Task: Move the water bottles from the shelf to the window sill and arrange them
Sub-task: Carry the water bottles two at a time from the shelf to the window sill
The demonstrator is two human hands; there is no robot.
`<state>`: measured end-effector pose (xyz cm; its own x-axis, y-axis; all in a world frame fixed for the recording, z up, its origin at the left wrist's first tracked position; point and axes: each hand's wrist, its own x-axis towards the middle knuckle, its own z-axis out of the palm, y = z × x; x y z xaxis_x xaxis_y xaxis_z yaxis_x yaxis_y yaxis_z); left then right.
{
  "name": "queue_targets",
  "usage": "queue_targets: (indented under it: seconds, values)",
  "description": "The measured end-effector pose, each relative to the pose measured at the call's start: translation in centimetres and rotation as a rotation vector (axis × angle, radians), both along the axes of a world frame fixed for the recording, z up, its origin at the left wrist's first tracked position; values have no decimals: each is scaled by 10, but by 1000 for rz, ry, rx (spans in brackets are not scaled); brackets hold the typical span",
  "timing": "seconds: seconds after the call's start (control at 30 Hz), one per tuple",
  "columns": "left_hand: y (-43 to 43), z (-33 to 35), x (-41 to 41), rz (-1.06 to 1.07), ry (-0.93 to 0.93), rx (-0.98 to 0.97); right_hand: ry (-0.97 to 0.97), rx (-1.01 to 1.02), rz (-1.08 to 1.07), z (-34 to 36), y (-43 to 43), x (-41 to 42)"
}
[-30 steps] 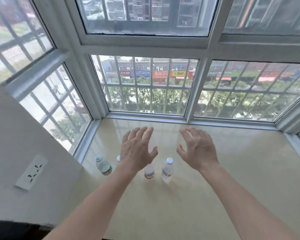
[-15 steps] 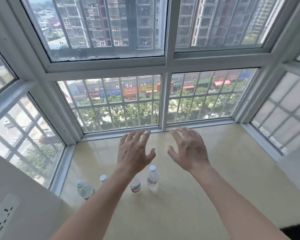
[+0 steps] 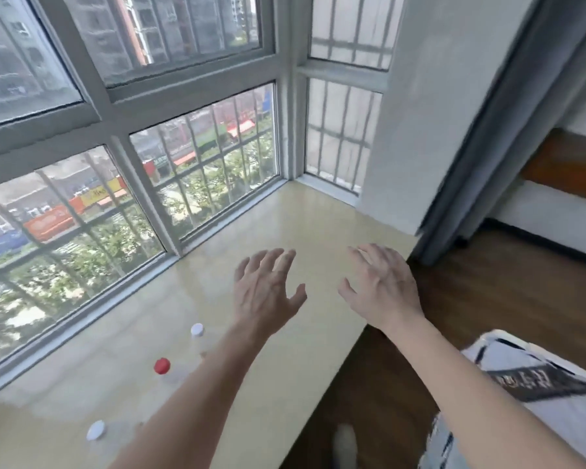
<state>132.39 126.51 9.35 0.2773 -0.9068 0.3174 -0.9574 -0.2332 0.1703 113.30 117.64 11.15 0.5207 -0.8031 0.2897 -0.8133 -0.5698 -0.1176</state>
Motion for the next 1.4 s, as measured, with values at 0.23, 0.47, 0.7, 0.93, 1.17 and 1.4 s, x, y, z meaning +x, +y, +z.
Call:
queue_targets:
  seconds: [0.23,0.47,0.7,0.93,1.17,1.4]
  values:
    - [-40,-7,-72,-264,-18,12,-17,-47,-227,-4,8,-89]
    - [-89,-11,-117,-389,-16,-12,-50,-96,-332,-15,-14,-140]
    - [-171,-25,-155,-461,-40,6,-86,-99,-384,-36,-85,-181]
    - [-296,-33,-213,-491,-61,30,-110,-77,-403,-55,-204,-237]
    - [-417,-23,-285,-488,-21,25,-95,-66,-415,-49,-318,-299]
    - [-511,-24,-334,-520,-32,33,-109,-85,-456,-53,-399,-346]
